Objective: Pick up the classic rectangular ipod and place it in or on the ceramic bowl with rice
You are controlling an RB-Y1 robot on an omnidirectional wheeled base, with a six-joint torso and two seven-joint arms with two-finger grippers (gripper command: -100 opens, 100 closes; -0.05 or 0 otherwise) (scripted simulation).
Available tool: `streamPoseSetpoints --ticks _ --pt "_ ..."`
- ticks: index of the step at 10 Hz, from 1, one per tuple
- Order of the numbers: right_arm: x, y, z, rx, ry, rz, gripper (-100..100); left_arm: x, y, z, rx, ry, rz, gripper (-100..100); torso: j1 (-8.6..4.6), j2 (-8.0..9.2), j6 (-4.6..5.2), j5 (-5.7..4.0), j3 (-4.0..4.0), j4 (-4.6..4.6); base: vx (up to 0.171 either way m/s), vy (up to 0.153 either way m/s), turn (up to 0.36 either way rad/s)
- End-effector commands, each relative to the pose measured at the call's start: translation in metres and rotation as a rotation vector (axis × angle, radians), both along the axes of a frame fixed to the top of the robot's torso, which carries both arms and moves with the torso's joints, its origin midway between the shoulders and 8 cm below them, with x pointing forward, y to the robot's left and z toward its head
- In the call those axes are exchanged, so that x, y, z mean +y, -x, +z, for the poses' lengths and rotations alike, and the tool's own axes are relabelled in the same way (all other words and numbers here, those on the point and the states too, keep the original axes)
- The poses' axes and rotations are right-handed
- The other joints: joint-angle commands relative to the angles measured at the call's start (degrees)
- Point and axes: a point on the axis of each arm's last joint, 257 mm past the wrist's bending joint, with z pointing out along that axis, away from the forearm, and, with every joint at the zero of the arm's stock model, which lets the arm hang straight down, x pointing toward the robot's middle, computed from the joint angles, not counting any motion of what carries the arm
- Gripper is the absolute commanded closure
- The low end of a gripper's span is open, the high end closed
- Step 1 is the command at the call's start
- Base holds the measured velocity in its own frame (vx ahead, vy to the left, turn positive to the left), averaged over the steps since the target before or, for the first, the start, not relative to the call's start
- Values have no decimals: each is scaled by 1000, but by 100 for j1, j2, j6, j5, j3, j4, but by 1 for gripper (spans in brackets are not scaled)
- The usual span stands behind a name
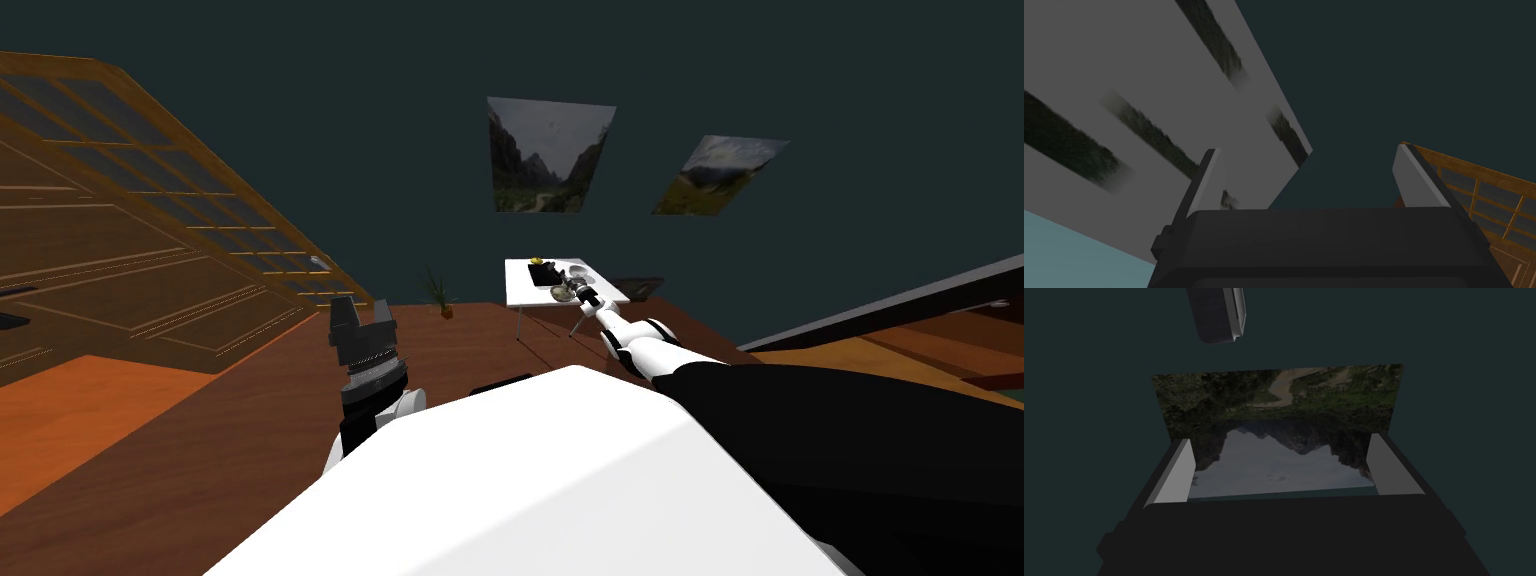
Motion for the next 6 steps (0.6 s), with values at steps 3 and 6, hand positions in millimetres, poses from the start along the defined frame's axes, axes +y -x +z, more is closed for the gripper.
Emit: streamPoseSetpoints --ticks 3,6 --pt "0 0 0 0 0 0 0 0 0 0 0 0 0 0 -3 -13 0 -1 -8 -3 -2 0 0" --pt "0 0 0 0 0 0 0 0 0 0 0 0 0 0 -3 -16 -1 -1 -10 -4 0 0 0"
